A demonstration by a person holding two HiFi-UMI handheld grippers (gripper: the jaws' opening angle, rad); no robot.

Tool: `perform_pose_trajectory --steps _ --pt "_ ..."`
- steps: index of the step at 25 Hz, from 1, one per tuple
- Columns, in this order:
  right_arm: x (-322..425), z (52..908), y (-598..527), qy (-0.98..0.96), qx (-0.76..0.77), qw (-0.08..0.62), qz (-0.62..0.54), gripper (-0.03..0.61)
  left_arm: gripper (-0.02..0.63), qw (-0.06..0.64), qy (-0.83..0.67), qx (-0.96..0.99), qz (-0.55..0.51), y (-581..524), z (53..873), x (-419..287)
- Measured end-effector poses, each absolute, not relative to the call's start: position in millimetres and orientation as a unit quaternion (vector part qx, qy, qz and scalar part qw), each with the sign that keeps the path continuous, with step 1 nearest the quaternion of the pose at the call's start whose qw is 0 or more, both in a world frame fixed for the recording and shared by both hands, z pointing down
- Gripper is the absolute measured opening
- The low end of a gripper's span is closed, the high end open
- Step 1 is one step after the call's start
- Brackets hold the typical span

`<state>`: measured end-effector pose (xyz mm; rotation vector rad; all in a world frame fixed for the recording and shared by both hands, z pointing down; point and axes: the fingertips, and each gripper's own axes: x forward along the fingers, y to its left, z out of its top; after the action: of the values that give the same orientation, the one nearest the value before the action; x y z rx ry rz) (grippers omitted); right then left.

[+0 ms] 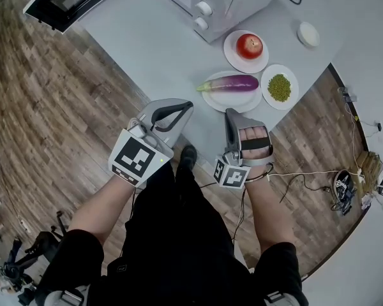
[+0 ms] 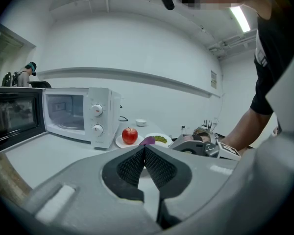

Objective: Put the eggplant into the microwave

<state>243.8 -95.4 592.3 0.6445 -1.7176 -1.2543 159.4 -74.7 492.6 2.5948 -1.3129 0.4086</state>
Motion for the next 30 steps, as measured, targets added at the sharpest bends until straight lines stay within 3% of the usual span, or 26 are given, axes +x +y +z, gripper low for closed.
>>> perform_pose_trajectory --steps 30 --pt "184 419 -97 -0.692 0.285 0.326 -0.578 0.023 0.006 0.065 -0.514 0.845 0.129 -41 391 120"
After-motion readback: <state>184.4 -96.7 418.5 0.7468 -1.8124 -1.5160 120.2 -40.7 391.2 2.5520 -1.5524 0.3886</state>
